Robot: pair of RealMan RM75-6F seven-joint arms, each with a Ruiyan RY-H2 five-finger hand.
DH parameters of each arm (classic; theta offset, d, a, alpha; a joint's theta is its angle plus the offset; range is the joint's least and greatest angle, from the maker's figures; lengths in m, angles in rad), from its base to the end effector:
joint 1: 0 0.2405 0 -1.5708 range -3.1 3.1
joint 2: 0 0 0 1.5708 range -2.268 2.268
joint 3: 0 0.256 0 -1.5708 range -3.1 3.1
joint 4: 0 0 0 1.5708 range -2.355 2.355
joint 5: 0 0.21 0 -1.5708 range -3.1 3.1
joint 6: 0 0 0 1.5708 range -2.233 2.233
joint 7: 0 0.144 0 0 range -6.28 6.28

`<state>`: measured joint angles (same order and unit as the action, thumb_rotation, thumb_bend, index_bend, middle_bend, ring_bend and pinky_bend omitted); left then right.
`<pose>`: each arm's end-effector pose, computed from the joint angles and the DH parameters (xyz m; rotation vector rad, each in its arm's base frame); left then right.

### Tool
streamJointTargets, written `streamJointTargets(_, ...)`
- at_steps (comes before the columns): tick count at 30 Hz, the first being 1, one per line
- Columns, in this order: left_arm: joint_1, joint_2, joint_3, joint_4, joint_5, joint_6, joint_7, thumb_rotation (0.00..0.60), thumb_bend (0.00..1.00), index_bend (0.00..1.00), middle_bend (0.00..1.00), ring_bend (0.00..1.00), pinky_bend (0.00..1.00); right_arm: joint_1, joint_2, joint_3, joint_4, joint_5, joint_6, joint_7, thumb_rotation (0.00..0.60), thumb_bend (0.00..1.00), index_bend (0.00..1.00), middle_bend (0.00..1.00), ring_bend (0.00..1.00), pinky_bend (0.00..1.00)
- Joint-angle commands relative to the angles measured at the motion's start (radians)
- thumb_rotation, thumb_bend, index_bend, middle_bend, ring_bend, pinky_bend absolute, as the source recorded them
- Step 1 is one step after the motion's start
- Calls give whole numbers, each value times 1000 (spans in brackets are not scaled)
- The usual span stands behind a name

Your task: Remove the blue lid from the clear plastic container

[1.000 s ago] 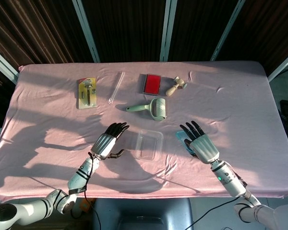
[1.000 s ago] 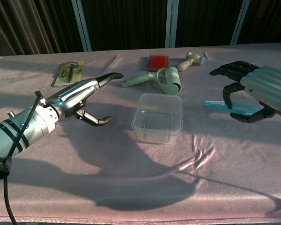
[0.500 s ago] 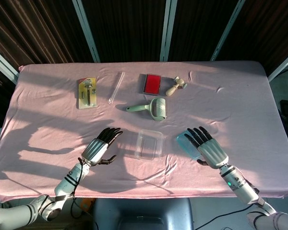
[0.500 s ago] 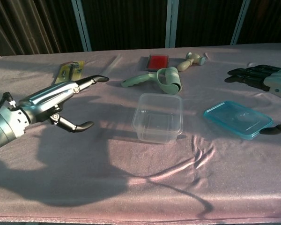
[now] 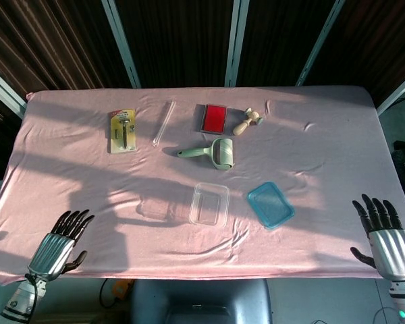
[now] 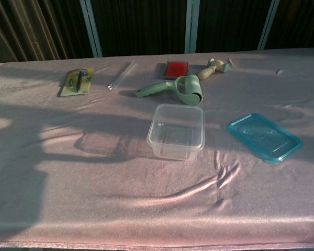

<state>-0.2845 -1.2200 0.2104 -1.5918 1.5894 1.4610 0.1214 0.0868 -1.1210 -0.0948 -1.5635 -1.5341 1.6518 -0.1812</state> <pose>-0.2807 0.1788 0.0906 -1.7737 -0.8731 -0.8745 -0.3163 -0.1520 0.1647 1.4650 -0.6904 0.7634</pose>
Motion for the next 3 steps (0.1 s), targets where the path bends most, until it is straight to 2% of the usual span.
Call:
streamJointTargets(1,60,-8,7,72,42,79,-58,600,336,0,0,0,0,-30,10,6,18,-10,20,44,600,182,0,0,0,0)
streamJointTargets(3,70,-13,-6,89,63,107,-61,600,336,0,0,0,0,-32,11,8,19,-18,10,45,600,182,0,0,0,0)
